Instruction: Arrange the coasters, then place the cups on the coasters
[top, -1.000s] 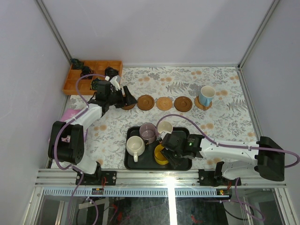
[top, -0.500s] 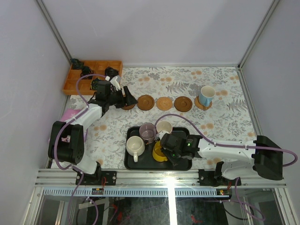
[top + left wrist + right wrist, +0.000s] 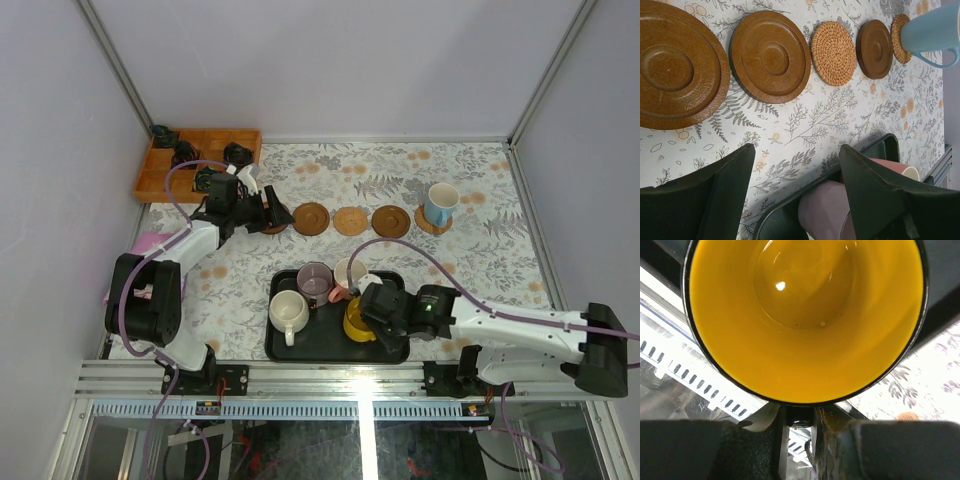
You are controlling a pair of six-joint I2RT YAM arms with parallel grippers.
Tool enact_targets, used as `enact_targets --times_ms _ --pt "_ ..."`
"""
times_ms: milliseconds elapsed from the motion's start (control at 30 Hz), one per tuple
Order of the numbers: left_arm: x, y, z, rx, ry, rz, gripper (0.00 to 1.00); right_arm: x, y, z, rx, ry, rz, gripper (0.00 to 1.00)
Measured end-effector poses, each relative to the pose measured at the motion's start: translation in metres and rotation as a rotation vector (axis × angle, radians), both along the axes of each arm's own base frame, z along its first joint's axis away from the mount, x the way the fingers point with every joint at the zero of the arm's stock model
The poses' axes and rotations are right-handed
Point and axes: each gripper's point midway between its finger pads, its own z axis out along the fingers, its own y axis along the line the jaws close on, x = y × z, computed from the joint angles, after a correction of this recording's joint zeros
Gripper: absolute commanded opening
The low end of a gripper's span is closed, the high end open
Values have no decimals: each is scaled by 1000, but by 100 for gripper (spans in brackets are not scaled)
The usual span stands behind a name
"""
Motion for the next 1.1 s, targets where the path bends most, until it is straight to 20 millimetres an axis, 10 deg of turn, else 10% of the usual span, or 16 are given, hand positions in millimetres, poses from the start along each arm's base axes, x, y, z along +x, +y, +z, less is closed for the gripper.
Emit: enact_targets --times_ms 500,867,1100 --pt "0 0 -1 4 -2 -2 69 101 5 131 -36 -361 -480 0" --pt "-1 1 0 12 7 -6 69 206 -57 118 -123 -413 -853 0" --pt "1 3 -2 35 31 -10 69 247 -56 80 -154 -351 -901 0"
